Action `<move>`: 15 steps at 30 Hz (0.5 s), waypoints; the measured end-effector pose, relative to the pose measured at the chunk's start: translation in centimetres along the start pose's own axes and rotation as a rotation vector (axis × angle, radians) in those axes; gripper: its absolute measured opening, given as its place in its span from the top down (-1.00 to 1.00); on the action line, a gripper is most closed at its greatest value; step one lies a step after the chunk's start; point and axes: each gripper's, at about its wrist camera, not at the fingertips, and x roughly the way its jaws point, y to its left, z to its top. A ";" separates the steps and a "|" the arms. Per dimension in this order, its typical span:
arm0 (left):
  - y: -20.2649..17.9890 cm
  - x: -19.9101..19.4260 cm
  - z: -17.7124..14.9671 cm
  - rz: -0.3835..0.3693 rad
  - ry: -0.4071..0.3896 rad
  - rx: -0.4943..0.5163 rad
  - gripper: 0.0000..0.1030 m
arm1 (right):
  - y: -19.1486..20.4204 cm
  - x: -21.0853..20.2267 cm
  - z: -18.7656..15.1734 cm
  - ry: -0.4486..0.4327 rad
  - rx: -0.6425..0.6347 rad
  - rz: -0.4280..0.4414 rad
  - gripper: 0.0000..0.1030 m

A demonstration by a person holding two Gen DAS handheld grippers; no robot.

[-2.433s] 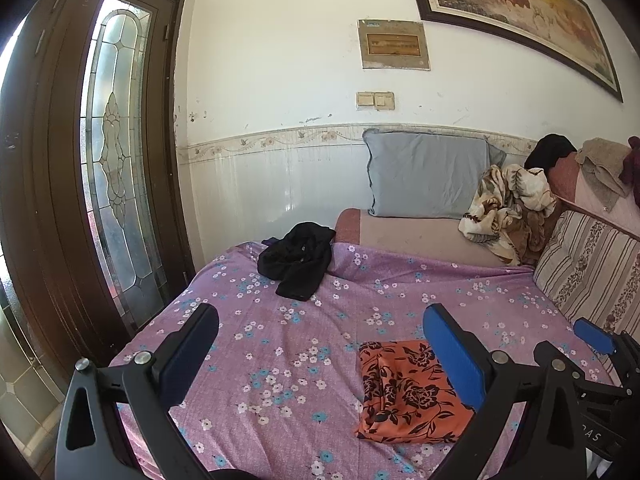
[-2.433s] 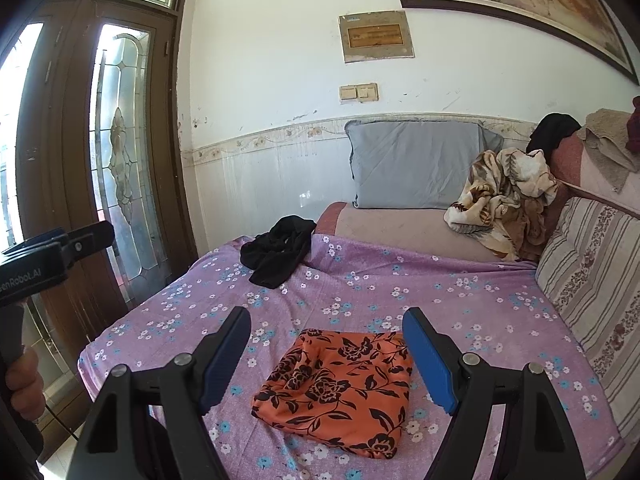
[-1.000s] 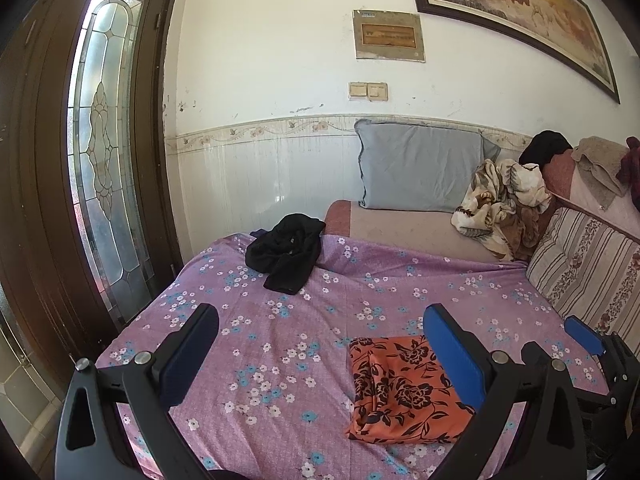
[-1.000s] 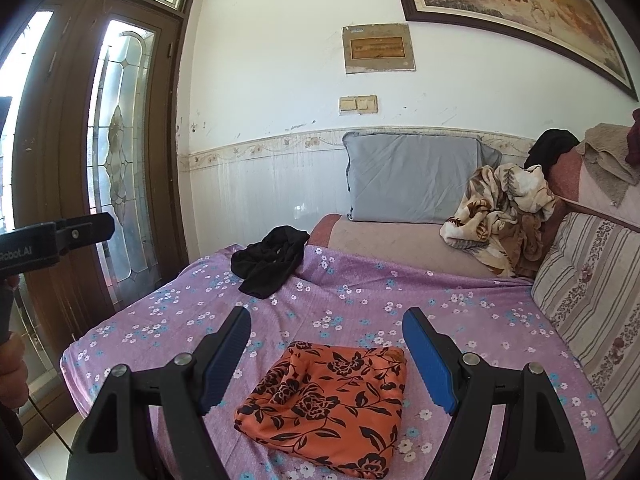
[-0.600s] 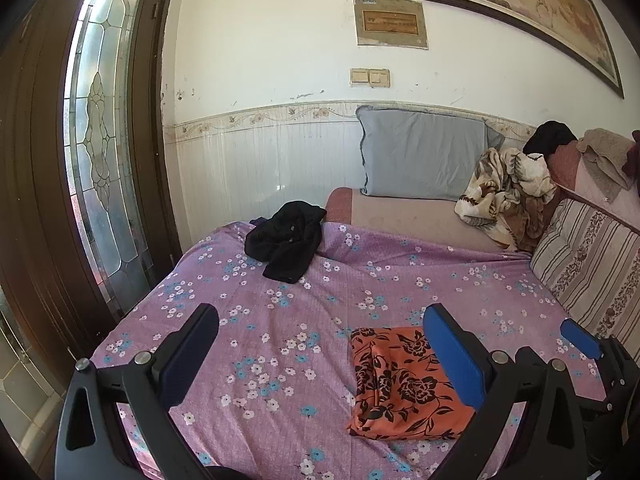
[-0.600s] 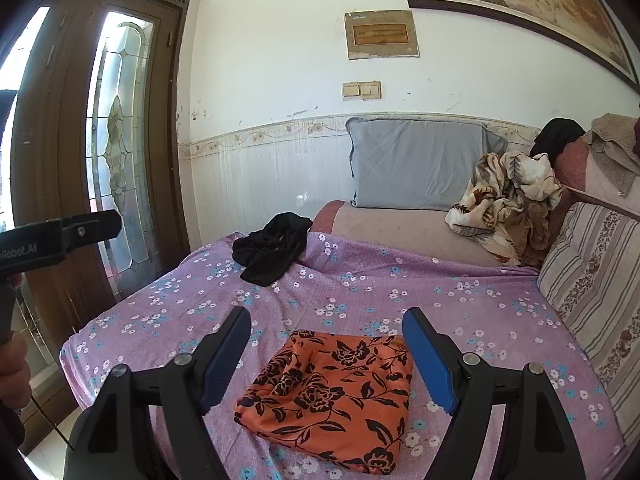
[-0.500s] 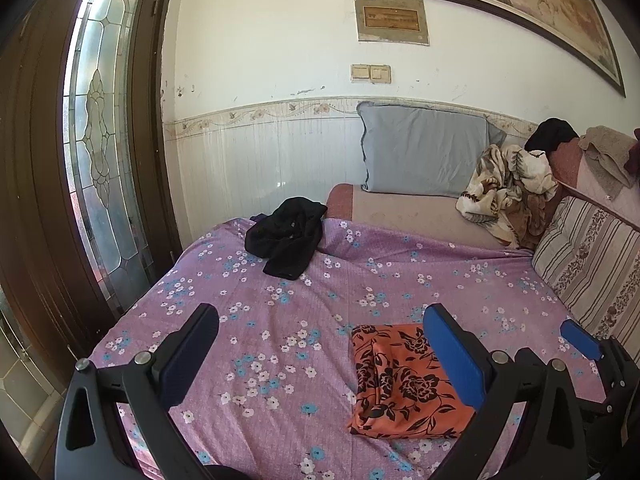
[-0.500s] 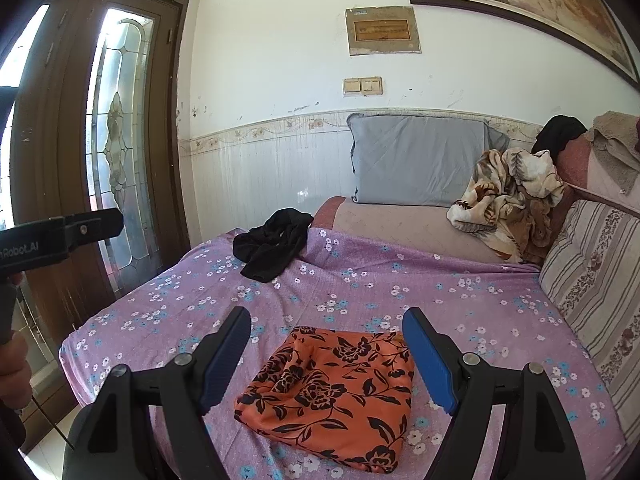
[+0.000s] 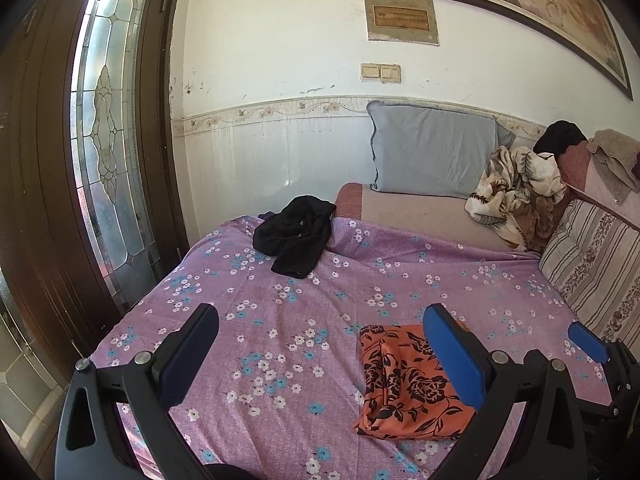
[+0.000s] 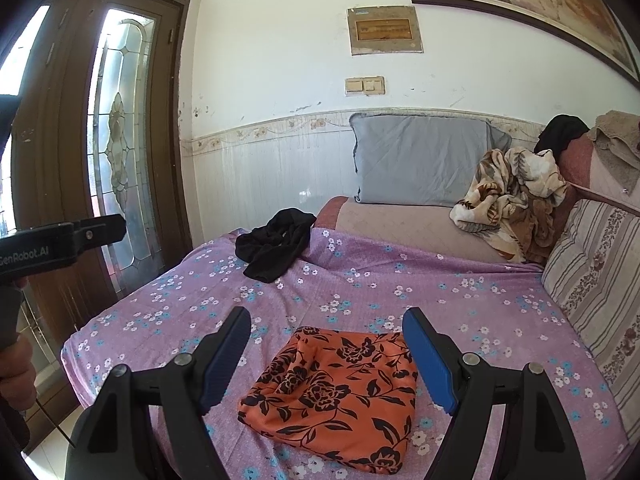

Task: Fold small clothes

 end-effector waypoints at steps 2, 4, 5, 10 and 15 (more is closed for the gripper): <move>0.1 0.0 0.0 0.003 0.000 -0.005 -0.98 | 0.1 0.0 0.0 0.002 -0.006 0.001 -0.58; 0.3 0.1 0.0 0.000 0.002 -0.008 -0.98 | 0.2 0.0 0.0 0.005 -0.010 0.004 -0.58; 0.3 0.2 0.0 0.002 0.003 -0.008 -0.98 | 0.3 0.1 0.0 0.006 -0.011 0.005 -0.58; 0.5 1.2 -0.1 0.003 0.016 -0.011 -0.98 | 0.4 0.7 -0.2 0.022 -0.015 0.008 -0.58; 0.8 2.7 -0.2 -0.001 0.041 -0.020 -0.98 | 0.2 2.0 -0.1 0.043 -0.004 0.016 -0.58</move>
